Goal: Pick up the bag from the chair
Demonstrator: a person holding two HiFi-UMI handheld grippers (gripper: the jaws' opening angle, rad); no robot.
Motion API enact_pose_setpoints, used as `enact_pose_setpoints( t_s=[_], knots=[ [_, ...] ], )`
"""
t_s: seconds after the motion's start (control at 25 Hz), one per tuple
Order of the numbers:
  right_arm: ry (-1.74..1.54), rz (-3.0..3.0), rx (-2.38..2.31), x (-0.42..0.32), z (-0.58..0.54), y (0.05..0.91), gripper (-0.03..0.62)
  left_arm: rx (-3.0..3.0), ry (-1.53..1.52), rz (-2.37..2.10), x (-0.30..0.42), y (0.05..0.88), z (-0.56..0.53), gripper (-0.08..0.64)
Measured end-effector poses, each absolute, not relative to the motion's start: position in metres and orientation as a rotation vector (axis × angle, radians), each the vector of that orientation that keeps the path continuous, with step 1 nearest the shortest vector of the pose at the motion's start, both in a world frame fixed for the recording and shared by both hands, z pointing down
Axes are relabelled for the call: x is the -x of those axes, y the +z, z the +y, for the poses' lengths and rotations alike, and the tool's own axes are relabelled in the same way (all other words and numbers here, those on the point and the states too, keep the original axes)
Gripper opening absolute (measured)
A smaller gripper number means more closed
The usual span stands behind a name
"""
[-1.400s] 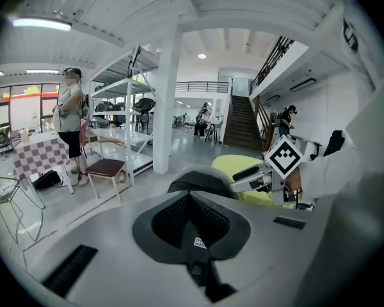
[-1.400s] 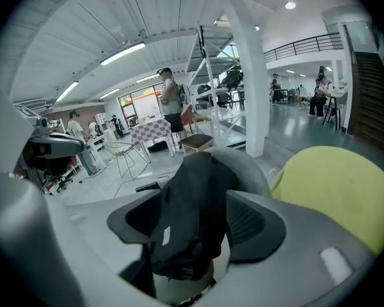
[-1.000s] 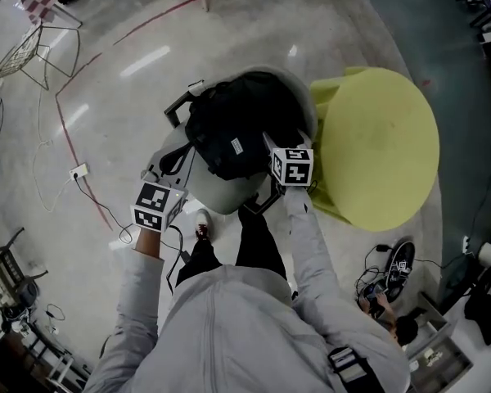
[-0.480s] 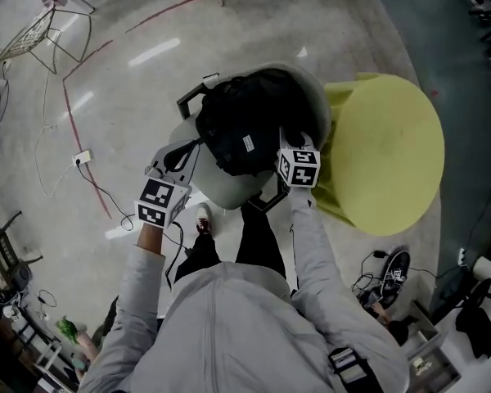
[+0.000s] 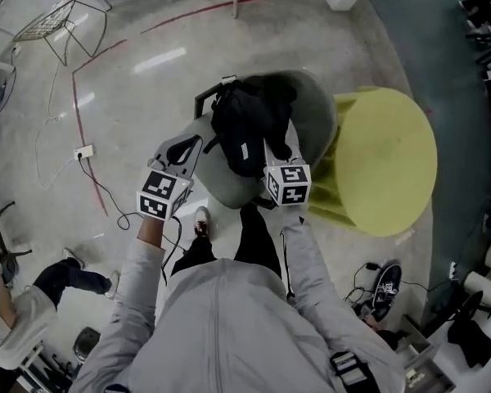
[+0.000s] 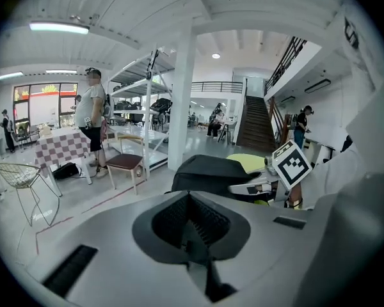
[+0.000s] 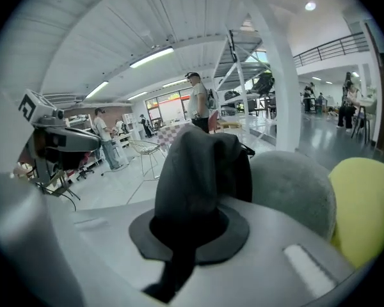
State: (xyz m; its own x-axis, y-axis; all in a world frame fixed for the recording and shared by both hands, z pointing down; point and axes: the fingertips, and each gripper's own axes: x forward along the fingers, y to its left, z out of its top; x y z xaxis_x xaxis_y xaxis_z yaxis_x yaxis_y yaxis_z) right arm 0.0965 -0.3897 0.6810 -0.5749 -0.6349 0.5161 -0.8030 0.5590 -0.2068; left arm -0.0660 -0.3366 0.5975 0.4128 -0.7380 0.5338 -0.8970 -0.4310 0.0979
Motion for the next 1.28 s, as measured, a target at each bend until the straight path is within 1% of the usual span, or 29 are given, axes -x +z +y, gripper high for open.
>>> enact_pose_setpoints(
  t_s=[0.16,0.44,0.64,0.88,1.28],
  knots=[
    [0.521,-2.431,-1.163,-0.080,-0.372,0.649,0.018,-2.343,0.558,-1.434,0.081,0.579,-0.325,0.006],
    [0.337,-2.408,-1.300,-0.100,-0.349,0.567,0.017,-2.426,0.476,-1.437,0.099,0.551,-0.307,0.006],
    [0.263,-2.416,-1.418,-0.115,-0.319,0.506,0.018,-2.539,0.434,-1.412,0.099,0.515,-0.293,0.006],
    [0.165,-2.418,-1.546,-0.114,-0.276,0.443,0.018,-2.703,0.399,-1.375,0.095,0.464,-0.273,0.006],
    [0.099,-2.471,-1.664,-0.110,-0.221,0.374,0.018,-2.853,0.331,-1.331,0.092,0.410,-0.236,0.006]
  ],
)
